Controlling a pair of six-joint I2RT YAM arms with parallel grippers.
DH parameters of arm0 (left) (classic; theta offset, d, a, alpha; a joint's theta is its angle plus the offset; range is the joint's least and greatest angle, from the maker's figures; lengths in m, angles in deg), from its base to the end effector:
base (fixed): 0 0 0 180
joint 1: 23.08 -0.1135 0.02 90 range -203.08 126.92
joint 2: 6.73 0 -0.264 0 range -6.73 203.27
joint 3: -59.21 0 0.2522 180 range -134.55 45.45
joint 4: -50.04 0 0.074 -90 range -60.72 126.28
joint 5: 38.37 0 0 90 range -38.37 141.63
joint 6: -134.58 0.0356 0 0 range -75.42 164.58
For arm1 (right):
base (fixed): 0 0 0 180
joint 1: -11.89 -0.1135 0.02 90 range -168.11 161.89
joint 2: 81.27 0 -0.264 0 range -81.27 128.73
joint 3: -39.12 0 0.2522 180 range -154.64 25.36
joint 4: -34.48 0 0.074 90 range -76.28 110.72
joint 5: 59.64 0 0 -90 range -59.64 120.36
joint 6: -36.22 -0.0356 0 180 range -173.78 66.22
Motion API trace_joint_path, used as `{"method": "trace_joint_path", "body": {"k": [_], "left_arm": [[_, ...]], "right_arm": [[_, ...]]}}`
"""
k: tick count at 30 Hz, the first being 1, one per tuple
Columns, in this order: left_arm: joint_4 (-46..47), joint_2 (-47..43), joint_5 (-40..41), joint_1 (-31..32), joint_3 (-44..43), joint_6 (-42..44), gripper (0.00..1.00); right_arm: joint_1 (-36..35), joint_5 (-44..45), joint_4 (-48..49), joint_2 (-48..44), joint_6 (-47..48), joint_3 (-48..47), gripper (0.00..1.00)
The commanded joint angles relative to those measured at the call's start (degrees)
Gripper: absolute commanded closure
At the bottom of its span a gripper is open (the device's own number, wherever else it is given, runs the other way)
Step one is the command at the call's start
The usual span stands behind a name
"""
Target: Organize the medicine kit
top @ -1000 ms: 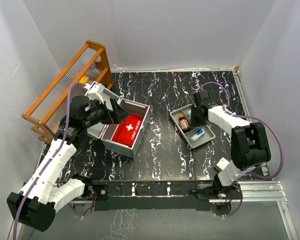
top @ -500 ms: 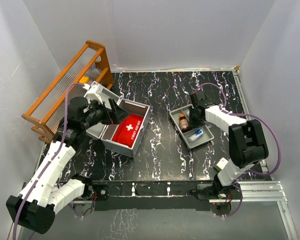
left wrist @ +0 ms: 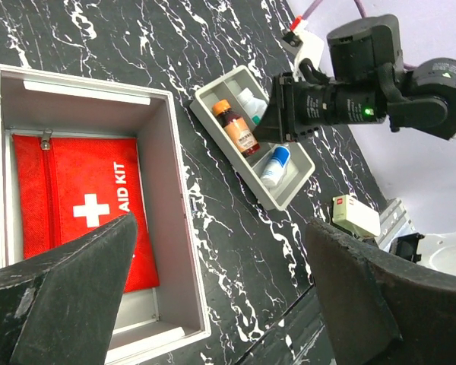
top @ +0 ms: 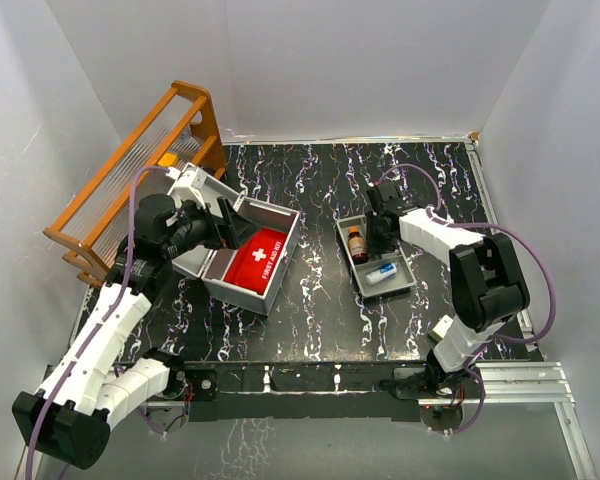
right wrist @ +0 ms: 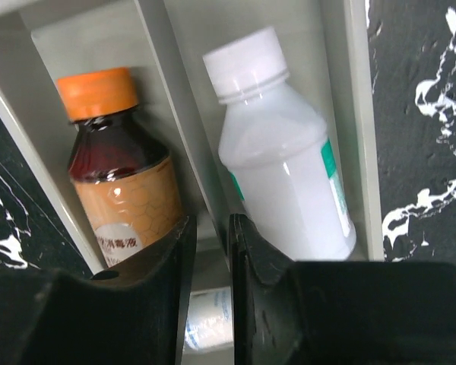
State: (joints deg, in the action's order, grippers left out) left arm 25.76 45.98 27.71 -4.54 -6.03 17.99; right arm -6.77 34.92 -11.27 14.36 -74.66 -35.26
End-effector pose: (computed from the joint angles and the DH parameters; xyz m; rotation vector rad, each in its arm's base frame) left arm 0.1950 -0.0806 0.3566 0.1860 1.8463 -0.9285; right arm 0.3076 0.1009 0.1840 0.0752 2.7352 0.0858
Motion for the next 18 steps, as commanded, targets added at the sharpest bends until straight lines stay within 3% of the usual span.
{"method": "trace_joint_path", "body": {"k": [1,11,18], "left_arm": [[0.6,0.4,-3.4,-0.1,-0.8,0.6,0.09],[-3.3,2.9,-4.0,-0.1,-2.6,0.9,0.07],[-4.4,2.9,-8.6,0.1,-3.6,4.0,0.09]], "right_arm": [[-0.4,1.1,2.1,2.2,0.8,-5.0,0.77],[-0.5,1.7,1.7,3.8,1.8,-5.9,0.79],[-0.5,3.5,0.4,7.0,0.8,-6.1,0.82]]}}
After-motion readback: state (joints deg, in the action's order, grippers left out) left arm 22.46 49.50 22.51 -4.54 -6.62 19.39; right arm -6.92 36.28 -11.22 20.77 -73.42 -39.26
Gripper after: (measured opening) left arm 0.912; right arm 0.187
